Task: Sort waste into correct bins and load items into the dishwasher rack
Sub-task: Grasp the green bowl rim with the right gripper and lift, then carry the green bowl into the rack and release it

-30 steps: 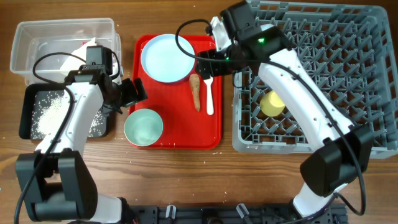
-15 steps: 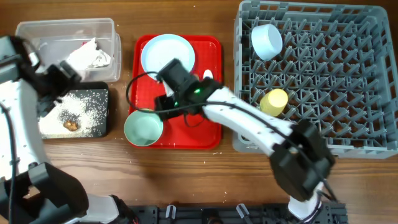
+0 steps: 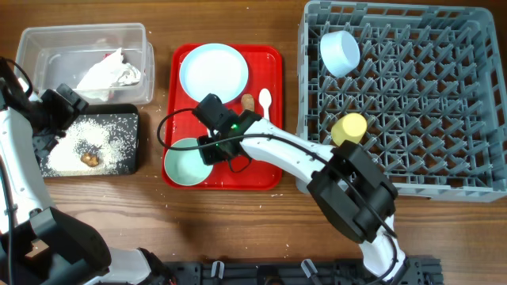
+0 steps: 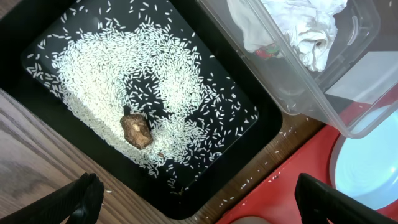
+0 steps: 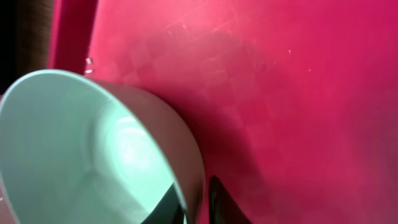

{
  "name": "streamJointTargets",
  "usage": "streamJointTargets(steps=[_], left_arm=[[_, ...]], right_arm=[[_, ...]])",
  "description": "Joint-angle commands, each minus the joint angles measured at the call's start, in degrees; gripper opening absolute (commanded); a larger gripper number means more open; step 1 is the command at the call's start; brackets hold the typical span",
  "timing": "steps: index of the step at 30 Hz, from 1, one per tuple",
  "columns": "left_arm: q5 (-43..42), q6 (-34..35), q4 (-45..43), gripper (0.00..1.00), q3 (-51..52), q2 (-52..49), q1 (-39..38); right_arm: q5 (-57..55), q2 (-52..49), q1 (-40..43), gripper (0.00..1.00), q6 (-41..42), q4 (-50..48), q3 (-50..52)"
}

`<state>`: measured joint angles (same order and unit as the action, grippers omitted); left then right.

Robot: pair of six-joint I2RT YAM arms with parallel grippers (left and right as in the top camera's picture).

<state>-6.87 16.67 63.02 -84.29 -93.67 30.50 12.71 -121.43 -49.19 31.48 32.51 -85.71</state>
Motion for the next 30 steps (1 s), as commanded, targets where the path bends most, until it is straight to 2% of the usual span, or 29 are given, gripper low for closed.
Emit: streamJointTargets(steps=[1,2,5,8,10,13,16,22,24,30], left_arm=[[0.1,0.3,0.0,1.00,-0.7,0.9,0.4],[0.1,0.3,0.0,1.00,-0.7,0.9,0.4],[0.1,0.3,0.0,1.00,-0.7,0.9,0.4],[0.1,0.3,0.0,1.00,-0.7,0.9,0.4],[0.1,0.3,0.0,1.00,-0.7,0.9,0.4],[0.1,0.3,0.0,1.00,-0.7,0.9,0.4],[0.1,0.3,0.0,1.00,-0.7,0.9,0.4],[0.1,0.3,0.0,1.00,-0.7,0.9,0.4],[0.1,0.3,0.0,1.00,-0.7,0.9,0.4],[0.1,0.3,0.0,1.00,-0.7,0.9,0.4]], right_arm=[[-0.8,-1.0,0.1,0.09,0.5,0.0,-0.1],[-0.5,-0.9,0.1,0.04,0.4,0.6,-0.4],[-1.4,1.1,0.5,0.04,-1.1,2.9,-2.3],[-7.4,8.2,2.9,0.04,-3.1,8.4,-6.0],[-17.0,14.5,5.6,0.04,-2.8,15.1,-9.7],[-37.9,24.0,11.3,0.04,-2.0,22.7,-11.5],[-58.4,28.1,17.2,0.04,-0.9,28.7,-11.5],[-81.5,24.5,24.7,0.04,-1.6,31.5,-9.2],[-88.6,21.1,26.2,0.04,-5.8,31.3,-7.8],[-87.9,12.0,27.3,0.04,-13.4,31.9,-7.5]])
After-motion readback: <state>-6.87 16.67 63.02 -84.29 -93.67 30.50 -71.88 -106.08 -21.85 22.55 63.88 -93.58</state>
